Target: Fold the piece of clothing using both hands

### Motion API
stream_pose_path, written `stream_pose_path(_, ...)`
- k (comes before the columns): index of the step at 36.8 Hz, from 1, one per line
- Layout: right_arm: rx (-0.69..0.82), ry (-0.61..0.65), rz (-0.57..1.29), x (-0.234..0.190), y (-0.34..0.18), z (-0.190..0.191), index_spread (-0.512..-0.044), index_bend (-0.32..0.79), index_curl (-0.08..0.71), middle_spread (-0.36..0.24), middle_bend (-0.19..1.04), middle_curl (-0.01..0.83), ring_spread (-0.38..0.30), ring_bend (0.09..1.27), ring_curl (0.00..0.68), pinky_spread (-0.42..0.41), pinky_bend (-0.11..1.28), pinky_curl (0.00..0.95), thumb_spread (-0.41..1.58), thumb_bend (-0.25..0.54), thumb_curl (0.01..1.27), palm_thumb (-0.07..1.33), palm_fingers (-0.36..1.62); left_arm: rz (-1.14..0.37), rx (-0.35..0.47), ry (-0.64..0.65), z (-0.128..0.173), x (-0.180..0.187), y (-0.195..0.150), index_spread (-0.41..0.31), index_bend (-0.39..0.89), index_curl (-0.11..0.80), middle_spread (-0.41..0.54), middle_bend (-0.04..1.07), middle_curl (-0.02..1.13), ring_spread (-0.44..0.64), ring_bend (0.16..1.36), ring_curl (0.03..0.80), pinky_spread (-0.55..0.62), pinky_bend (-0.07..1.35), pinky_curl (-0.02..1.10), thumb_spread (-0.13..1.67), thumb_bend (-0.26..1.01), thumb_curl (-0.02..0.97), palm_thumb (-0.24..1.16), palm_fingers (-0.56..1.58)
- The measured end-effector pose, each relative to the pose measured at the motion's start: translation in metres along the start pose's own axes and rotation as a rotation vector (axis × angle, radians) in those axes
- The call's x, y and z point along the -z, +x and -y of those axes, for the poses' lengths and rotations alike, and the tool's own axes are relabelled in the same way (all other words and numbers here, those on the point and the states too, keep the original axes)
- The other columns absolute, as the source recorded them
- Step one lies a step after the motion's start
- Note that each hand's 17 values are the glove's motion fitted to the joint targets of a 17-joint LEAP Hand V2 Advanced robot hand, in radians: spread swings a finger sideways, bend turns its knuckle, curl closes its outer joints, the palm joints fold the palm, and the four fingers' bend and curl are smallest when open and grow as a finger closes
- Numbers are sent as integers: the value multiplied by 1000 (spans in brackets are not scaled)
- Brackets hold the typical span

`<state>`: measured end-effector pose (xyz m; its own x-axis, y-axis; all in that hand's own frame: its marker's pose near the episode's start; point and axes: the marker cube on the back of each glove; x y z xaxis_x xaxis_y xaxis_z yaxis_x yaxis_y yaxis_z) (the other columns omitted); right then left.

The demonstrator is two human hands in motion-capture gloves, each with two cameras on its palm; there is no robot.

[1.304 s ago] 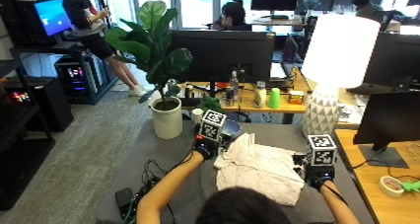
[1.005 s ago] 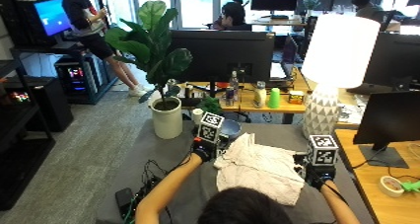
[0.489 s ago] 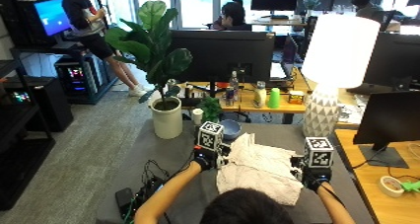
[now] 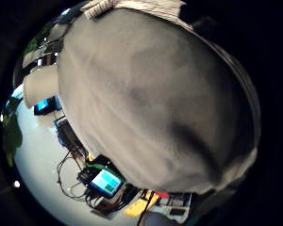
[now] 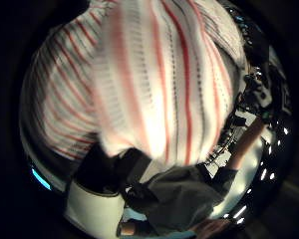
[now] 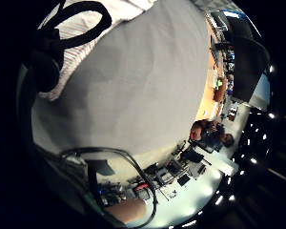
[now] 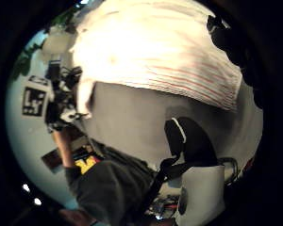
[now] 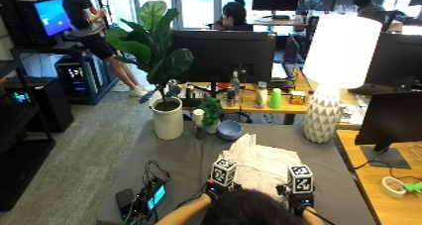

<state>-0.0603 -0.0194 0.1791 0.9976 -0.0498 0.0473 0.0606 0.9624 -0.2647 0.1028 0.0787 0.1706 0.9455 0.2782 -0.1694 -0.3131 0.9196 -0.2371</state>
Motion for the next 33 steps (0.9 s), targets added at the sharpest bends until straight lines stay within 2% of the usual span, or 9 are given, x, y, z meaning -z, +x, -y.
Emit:
stream_pose_path(3, 32, 131, -6, -5, -1, 11, -269, 16, 182, -71, 210, 354, -123, 570, 393, -94, 540, 395, 1156, 166, 246, 621, 855, -18, 98, 93, 1, 7, -7, -39, 290, 299, 147, 172, 219, 227, 595, 276, 311, 387, 316, 907, 3, 222, 101, 281)
stream_pose_path(6, 42, 223, 13, 0, -1, 15, -270, 69, 180, -90, 247, 373, -148, 585, 400, -146, 545, 397, 1120, 182, 269, 705, 989, -25, 138, 141, 3, 14, -12, -126, 567, 386, -3, 233, 249, 74, 503, 245, 147, 319, 295, 1070, 137, 255, 322, 697)
stream_pose_path(12, 81, 242, 3, 20, -3, 1, -250, 176, 235, -110, 347, 421, -176, 599, 420, -212, 521, 408, 1078, 264, 334, 930, 1306, -99, 27, 126, -9, 37, -9, -201, 594, 433, -129, 242, 313, -69, 422, 259, -24, 276, 309, 1201, 202, 276, 457, 838)
stream_pose_path(17, 148, 132, -42, 49, -9, -33, -243, 172, 272, -118, 369, 440, -186, 633, 439, -238, 532, 422, 1043, 255, 352, 987, 1318, -79, -23, 148, 11, 53, -28, -230, 658, 475, -166, 201, 341, -84, 332, 265, -66, 229, 322, 1284, 225, 297, 509, 832)
stream_pose_path(20, 164, 99, -91, 80, -9, -54, -241, 176, 290, -120, 375, 446, -190, 644, 447, -246, 535, 426, 1032, 242, 358, 1003, 1314, -51, -63, 166, 0, 83, -28, -241, 690, 496, -175, 170, 348, -74, 295, 268, -64, 195, 324, 1298, 220, 316, 515, 815)
stream_pose_path(23, 153, 103, -131, 123, -7, -72, -240, 171, 304, -129, 387, 453, -192, 653, 452, -249, 537, 431, 1034, 236, 364, 1025, 1312, -2, -65, 185, -14, 125, -24, -254, 721, 514, -177, 159, 350, -63, 272, 272, -53, 163, 319, 1285, 218, 346, 539, 795)
stream_pose_path(26, 92, 119, -154, 160, -2, -70, -240, 172, 318, -133, 396, 460, -195, 661, 457, -252, 538, 435, 1038, 224, 367, 1034, 1309, 69, 1, 239, -14, 165, -22, -261, 737, 528, -180, 156, 351, -51, 260, 276, -44, 155, 314, 1273, 207, 370, 547, 781)
stream_pose_path(29, -3, 135, -165, 186, 6, -46, -241, 170, 329, -136, 411, 468, -197, 662, 459, -251, 537, 438, 1049, 216, 371, 1046, 1304, 160, 109, 276, 15, 191, -27, -266, 740, 535, -182, 155, 351, -46, 257, 281, -39, 157, 310, 1255, 197, 393, 559, 781)
stream_pose_path(33, -161, 204, -163, 198, 17, 25, -241, 169, 342, -139, 424, 475, -199, 669, 464, -252, 534, 440, 1057, 201, 374, 1056, 1299, 276, 278, 337, 104, 197, -44, -272, 725, 538, -187, 155, 350, -56, 260, 288, -44, 169, 311, 1233, 162, 413, 538, 793)
